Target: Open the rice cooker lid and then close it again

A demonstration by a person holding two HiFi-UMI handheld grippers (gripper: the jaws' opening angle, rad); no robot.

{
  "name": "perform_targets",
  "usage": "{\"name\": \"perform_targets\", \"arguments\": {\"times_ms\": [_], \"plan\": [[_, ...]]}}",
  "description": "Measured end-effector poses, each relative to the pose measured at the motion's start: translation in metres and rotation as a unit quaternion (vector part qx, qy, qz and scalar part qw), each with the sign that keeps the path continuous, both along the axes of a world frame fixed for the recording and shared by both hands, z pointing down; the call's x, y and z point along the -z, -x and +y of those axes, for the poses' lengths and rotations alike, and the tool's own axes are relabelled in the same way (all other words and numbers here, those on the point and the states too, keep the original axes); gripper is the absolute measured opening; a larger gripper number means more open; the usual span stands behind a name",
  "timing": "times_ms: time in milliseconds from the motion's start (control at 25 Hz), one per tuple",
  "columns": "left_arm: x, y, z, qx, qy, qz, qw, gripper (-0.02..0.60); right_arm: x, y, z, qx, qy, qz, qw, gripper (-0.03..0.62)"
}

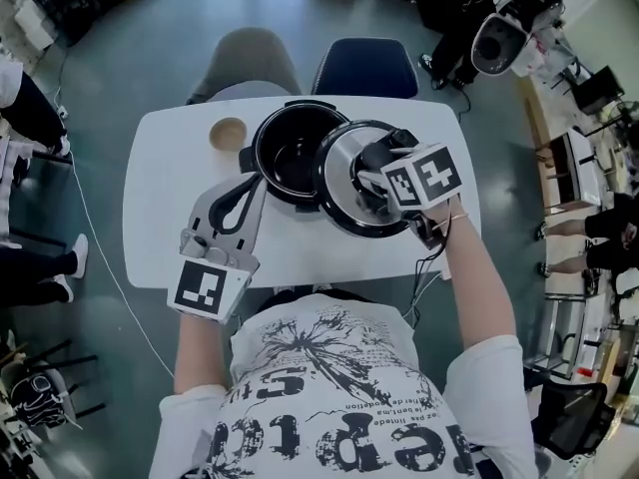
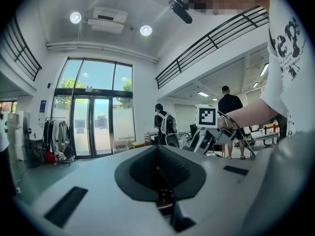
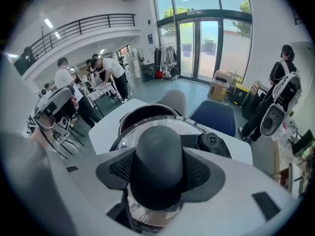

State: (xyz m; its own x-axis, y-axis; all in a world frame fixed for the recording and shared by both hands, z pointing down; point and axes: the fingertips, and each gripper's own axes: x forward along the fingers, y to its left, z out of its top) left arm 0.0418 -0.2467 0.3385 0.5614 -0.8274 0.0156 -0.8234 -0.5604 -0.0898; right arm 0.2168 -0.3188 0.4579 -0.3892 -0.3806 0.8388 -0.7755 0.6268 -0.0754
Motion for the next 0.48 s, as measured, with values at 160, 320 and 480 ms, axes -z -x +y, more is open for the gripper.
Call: {"name": "perform_targets", "arguments": {"times_ms": [160,320,480], "plan": [[-0.005,-0.013,0.014,0.002,0.002,0.004,1.0,0.014,-0.005,-0.01,0.014,0.005,0.0,-0.002,1.0,0.293],[-0.014,-0.038,0.038,0.013,0.006,0.015,0.9998,0.014,-0.017,-0.024,0.04,0.019,0.004,-0.009,1.0,0.293],[-0.021,-0.084,0.075,0.018,0.008,0.02,0.9996,0.014,-0.026,-0.059,0.082,0.036,0.008,-0.009,0.999,0.293]]}}
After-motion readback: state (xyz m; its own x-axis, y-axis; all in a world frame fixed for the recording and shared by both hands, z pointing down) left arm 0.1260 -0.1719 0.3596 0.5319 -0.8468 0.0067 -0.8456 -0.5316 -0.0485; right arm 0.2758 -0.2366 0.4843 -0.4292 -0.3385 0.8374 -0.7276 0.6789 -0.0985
